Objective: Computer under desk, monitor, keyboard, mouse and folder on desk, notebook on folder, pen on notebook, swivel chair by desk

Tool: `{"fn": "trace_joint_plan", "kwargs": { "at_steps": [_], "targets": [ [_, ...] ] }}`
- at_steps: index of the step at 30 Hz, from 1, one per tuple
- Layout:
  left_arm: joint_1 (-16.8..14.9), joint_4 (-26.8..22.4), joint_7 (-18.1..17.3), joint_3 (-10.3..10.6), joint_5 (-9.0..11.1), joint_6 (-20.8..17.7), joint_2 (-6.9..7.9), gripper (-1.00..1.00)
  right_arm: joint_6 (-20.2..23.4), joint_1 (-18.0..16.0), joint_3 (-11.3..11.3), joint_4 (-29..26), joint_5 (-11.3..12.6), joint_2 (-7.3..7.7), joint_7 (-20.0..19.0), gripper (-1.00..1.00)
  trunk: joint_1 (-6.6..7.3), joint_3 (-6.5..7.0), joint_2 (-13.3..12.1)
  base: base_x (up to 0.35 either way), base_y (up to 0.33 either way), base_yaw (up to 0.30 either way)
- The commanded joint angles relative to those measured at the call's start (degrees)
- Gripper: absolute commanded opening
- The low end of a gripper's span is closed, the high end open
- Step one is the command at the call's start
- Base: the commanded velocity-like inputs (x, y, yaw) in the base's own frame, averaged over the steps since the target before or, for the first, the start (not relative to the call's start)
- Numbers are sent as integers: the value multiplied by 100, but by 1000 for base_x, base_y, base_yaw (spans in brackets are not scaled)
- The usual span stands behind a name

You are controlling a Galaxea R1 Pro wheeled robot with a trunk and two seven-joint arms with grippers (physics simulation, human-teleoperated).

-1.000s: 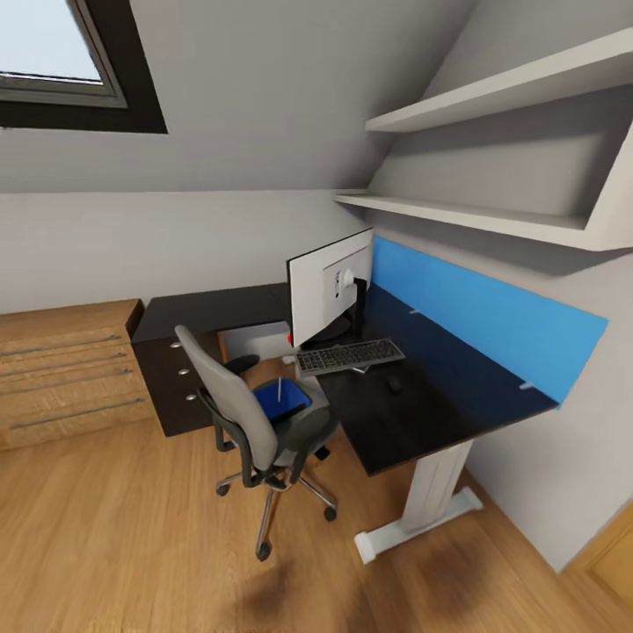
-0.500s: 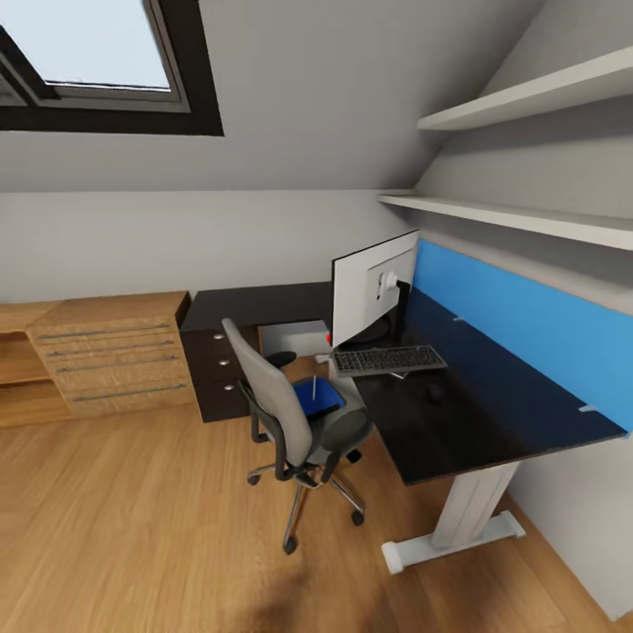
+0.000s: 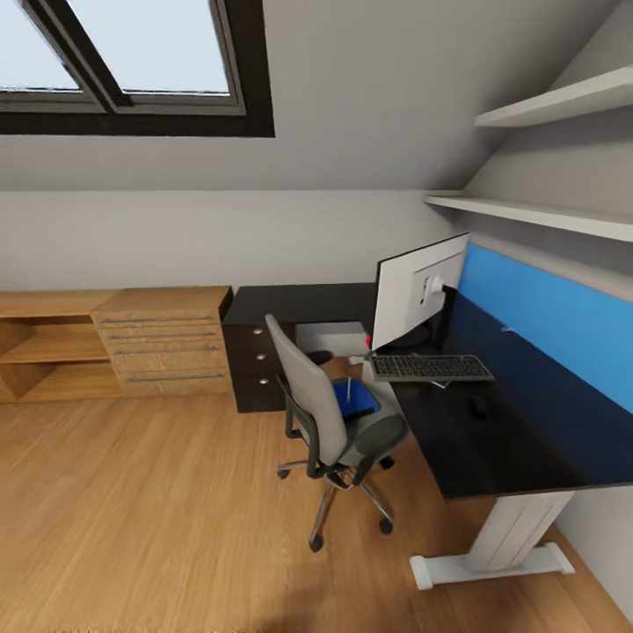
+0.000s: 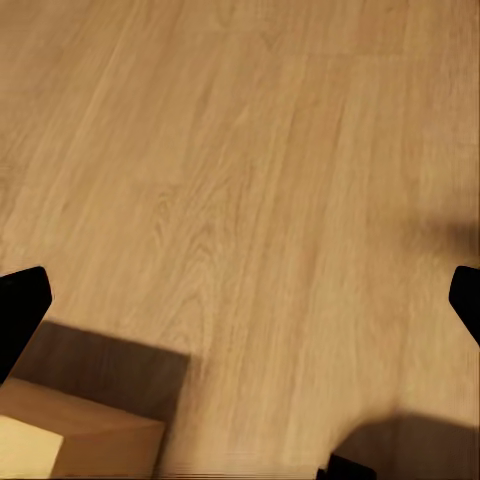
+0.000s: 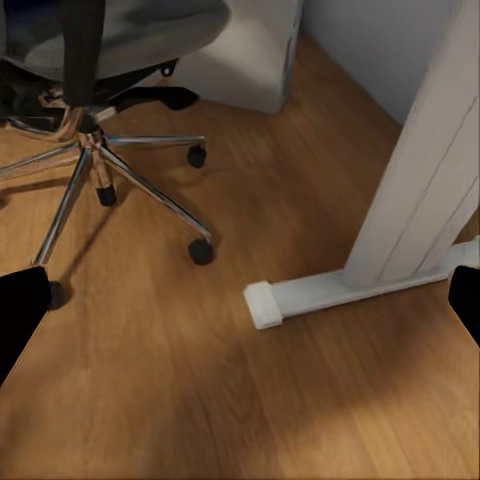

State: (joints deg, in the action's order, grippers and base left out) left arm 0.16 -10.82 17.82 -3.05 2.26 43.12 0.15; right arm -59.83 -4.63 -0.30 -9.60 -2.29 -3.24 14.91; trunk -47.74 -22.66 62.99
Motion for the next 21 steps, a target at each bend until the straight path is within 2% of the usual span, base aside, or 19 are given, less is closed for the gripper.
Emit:
{"fn": "trace_joint_plan", "kwargs": {
  "at_steps": [1, 4, 10, 17, 21],
  "targets": [
    [2, -8, -16, -12, 24, 12, -2, 100, -11, -3, -4, 2, -26, 1, 29, 100, 0, -5, 3, 0, 0, 286],
    [2, -8, -16, -12, 21, 12, -5, 100, -5, -3, -11, 2, -22, 10, 34, 100, 0, -5, 3, 0, 0, 211],
    [2, -8, -16, -3, 20, 21, -5, 100, -3, -3, -14, 2, -17, 16, 36, 100, 0, -5, 3, 0, 1, 50],
    [2, -8, -16, 4, 20, 29, -4, 100, 11, -3, -14, 2, -16, 16, 30, 100, 0, -5, 3, 0, 194, 4],
    [2, -12, -14, -9, -10, 69, -23, 100, 33, -3, -5, 2, -26, 25, 12, 100, 0, -5, 3, 0, 56, 0]
  ]
}}
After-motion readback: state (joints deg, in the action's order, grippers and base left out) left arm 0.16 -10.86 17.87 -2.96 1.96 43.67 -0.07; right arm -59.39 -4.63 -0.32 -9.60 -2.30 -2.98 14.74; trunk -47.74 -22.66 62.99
